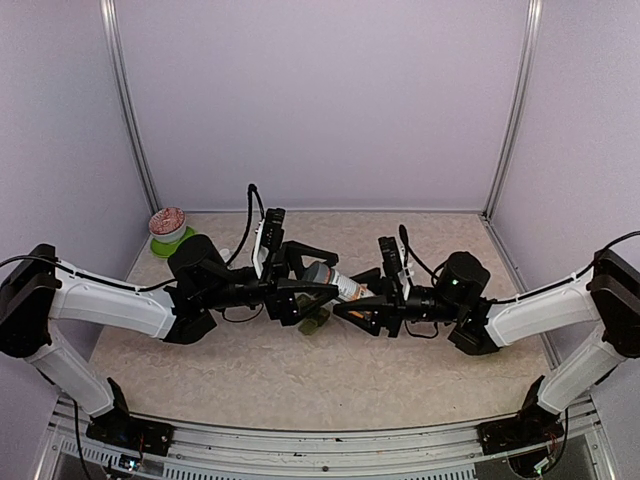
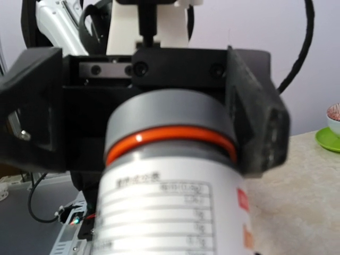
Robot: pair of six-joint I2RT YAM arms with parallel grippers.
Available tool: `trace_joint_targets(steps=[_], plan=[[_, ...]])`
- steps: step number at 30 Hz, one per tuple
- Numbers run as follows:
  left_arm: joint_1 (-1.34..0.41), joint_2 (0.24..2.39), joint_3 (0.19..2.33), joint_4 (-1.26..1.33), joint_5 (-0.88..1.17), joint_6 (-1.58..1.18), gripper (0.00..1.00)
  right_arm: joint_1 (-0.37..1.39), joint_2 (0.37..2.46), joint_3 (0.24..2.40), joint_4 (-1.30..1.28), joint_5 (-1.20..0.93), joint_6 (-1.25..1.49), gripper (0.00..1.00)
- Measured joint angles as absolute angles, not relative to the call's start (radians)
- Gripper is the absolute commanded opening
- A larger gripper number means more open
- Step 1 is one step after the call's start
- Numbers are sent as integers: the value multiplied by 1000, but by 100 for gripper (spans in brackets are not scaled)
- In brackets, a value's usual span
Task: Sort the pills into containers
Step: Unscrew the lid of the pill bottle from the pill bottle.
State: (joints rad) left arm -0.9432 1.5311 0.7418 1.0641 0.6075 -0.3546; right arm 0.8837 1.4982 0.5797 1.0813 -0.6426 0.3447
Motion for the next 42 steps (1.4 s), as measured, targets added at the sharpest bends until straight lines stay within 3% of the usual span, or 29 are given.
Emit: trace_joint_targets(steps=[9, 19, 31, 42], plan=[[-943, 1531, 741, 1064, 597, -359, 81, 879, 1483, 572, 1081, -640, 337, 9], [-933, 1540, 741, 1063, 581, -379, 48, 879, 1474, 568, 1082, -657, 334, 9], [-920, 1538, 739, 1059, 535, -423, 47, 850, 1462, 548, 1071, -641, 331, 10], [-894, 1398, 728, 865, 339, -365, 47, 828, 1404, 524, 1043, -603, 303, 10]])
